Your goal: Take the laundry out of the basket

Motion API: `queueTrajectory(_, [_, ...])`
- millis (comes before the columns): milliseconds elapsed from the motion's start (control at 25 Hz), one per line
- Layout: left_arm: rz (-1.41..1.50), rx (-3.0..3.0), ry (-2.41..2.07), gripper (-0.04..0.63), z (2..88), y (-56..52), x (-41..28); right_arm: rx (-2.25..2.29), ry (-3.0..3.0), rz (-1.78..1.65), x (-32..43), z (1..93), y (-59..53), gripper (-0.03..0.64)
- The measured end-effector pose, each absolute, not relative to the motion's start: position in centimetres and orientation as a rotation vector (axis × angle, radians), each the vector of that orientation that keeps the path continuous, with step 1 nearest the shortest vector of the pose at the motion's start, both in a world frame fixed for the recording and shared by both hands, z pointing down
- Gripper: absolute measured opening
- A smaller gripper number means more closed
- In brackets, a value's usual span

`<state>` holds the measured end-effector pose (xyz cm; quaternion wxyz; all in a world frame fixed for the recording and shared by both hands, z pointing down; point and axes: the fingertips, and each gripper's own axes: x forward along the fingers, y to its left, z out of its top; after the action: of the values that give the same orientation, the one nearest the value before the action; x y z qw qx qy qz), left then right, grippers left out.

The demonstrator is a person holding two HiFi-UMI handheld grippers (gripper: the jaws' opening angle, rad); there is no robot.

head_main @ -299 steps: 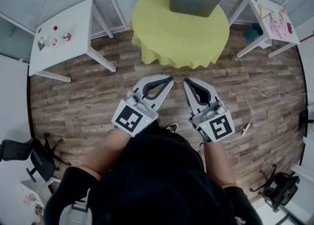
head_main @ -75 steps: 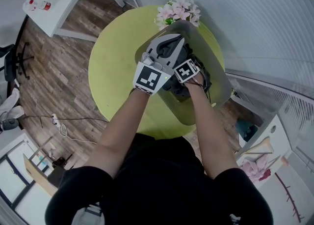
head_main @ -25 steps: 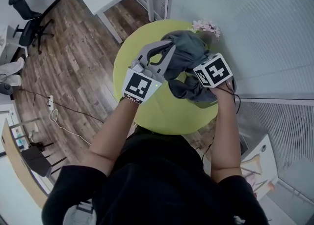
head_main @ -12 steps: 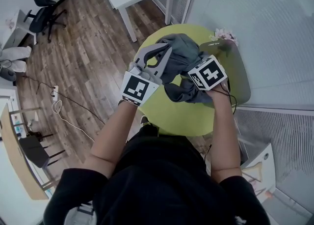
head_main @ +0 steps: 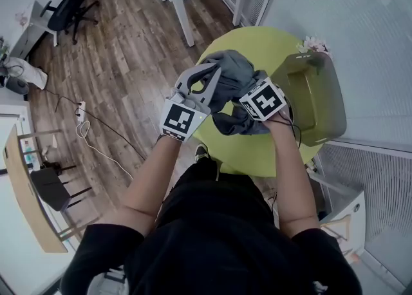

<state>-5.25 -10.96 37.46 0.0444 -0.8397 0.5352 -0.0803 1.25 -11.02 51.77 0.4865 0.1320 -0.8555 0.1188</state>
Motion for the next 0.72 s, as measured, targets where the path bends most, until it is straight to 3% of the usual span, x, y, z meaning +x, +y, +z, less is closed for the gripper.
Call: queueTrajectory(720, [-0.352,-2.840,1.668,0.010,55.4,-11.1,-2.1,0.263,-1.933,0.331,3.8,71.6,-7.2,0.373])
